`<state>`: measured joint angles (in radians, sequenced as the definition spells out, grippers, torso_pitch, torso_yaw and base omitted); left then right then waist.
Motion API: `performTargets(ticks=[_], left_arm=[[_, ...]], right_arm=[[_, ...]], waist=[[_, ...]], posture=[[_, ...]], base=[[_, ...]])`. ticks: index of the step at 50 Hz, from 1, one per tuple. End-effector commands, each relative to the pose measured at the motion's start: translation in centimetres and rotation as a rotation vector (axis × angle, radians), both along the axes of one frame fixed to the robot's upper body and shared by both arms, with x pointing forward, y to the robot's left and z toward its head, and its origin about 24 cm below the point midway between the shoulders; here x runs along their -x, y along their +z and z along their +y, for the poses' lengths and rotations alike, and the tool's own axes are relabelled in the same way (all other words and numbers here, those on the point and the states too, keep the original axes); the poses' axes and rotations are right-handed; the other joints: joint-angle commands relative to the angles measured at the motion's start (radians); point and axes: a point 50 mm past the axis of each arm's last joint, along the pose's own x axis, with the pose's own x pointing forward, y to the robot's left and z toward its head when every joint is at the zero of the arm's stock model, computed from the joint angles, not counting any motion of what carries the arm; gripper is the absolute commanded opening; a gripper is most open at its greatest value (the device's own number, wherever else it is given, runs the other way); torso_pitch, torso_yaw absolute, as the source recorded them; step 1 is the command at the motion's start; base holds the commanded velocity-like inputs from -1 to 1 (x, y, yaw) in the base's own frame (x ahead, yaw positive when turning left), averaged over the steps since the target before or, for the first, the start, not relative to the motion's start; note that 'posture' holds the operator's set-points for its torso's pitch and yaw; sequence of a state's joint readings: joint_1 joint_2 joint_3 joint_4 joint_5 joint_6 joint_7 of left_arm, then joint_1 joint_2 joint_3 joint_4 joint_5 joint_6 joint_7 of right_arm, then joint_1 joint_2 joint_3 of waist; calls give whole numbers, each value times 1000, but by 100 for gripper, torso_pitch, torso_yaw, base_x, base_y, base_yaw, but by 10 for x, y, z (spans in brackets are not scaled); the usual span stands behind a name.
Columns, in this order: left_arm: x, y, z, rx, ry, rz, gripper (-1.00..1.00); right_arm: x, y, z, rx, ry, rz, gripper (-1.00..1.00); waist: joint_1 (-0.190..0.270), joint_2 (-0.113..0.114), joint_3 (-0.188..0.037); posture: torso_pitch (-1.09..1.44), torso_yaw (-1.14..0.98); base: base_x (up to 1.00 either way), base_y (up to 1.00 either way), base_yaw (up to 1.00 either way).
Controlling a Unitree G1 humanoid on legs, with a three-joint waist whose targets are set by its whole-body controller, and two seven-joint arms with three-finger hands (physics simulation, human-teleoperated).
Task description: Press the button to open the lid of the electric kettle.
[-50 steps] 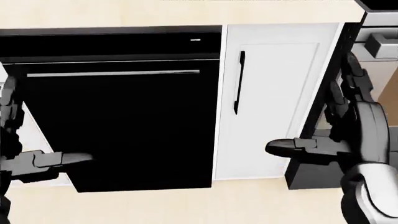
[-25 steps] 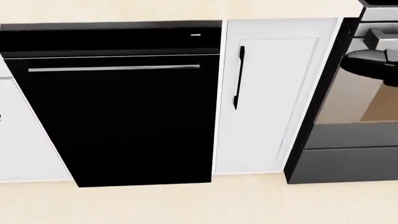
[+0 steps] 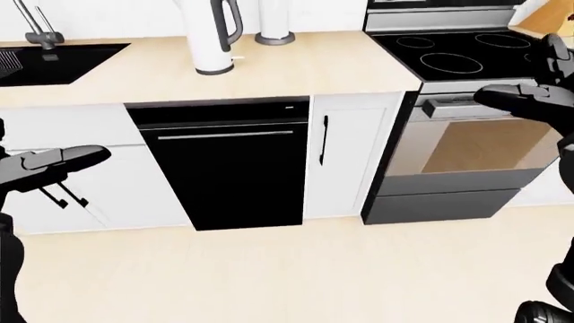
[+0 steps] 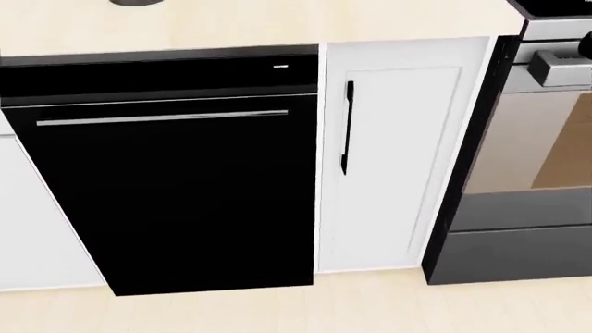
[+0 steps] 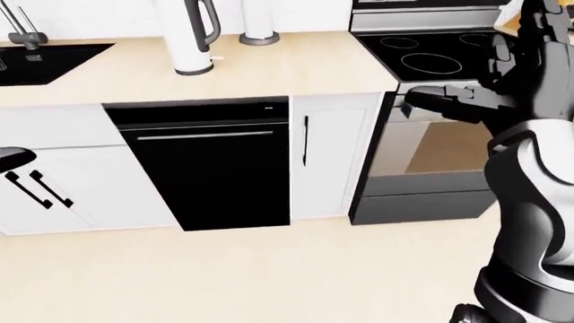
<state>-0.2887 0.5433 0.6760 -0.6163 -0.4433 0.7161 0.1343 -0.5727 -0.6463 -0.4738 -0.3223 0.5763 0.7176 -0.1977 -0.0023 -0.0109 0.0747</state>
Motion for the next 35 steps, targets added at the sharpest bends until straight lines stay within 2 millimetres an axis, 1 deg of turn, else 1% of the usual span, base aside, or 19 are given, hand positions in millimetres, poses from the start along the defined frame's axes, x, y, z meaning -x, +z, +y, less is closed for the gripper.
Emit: performTargets(ticks=[1, 5, 7, 9, 10, 11, 12, 14, 15, 17, 19, 22, 23, 24, 25, 26, 28, 31, 35], left_arm=[[4, 11, -2, -33, -3, -54, 100], [4, 11, -2, -35, -2, -53, 100], [4, 12, -2, -37, -1, -52, 100], [4, 11, -2, -36, -1, -51, 100], [4, 11, -2, -37, 0, -51, 100], [4, 11, -1, -36, 1, -51, 100], [4, 11, -1, -36, 1, -51, 100], [4, 12, -1, -34, 0, -53, 100], [5, 13, -1, -39, 2, -55, 100], [5, 13, -1, -36, 3, -54, 100], [5, 13, 0, -32, 1, -54, 100], [5, 12, -1, -32, 0, -52, 100], [4, 12, -1, -31, 0, -52, 100], [5, 12, -1, -33, 0, -53, 100], [5, 13, -1, -32, 0, -54, 100], [5, 13, 0, -32, 1, -54, 100], [5, 12, -1, -31, 0, -53, 100], [5, 12, 0, -29, 0, -54, 100], [4, 13, 0, -32, 2, -54, 100]], right_arm=[[5, 13, 1, 19, -3, -67, 100], [6, 14, 1, 20, -2, -70, 100], [6, 14, 1, 18, 0, -68, 100], [6, 14, 1, 18, 1, -68, 100], [7, 14, 1, 16, 1, -69, 100], [7, 14, 1, 17, 2, -69, 100], [7, 14, 1, 16, 2, -69, 100], [7, 14, 1, 14, 3, -66, 100], [7, 14, 2, 13, 4, -64, 100], [7, 15, 2, 13, 5, -64, 100], [7, 15, 2, 14, 6, -63, 100], [7, 15, 3, 15, 6, -62, 100], [7, 15, 2, 15, 6, -62, 100], [8, 15, 2, 14, 6, -62, 100], [8, 15, 2, 13, 6, -62, 100], [8, 15, 2, 11, 7, -61, 100], [8, 16, 2, 7, 10, -60, 100], [7, 16, 2, -6, 11, -57, 100], [7, 17, 2, -12, 11, -54, 100]], waist=[[-1, -2, -9], [-1, 2, -25], [-3, 17, -28], [-9, 42, -23], [-11, 62, -23], [-12, 95, -33], [-4, 78, -36], [-3, 86, -26], [4, 80, -33], [11, 55, -39], [19, 35, -28], [31, -12, -31], [32, -43, -43], [21, -36, -40], [20, -39, -22], [17, -45, -20], [5, -39, -34], [-1, -27, -31], [-11, 12, -33]], posture=[[0, 0], [0, 0], [0, 0], [0, 0], [0, 0], [0, 0], [0, 0], [0, 0], [0, 0], [0, 0], [0, 0], [0, 0], [0, 0], [0, 0], [0, 0], [0, 0], [0, 0], [0, 0], [0, 0]], base=[[40, 0, 0], [40, 0, 0], [41, 0, 0], [40, 0, 0], [41, 0, 0], [40, 0, 0], [41, 0, 0], [40, 1, 0], [41, 8, 0], [40, 11, 0], [41, 13, 0], [41, 16, 0], [41, 16, 0], [41, 16, 0], [41, 16, 0], [40, 18, 0], [40, 21, 0], [39, 24, 0], [35, 27, 0]])
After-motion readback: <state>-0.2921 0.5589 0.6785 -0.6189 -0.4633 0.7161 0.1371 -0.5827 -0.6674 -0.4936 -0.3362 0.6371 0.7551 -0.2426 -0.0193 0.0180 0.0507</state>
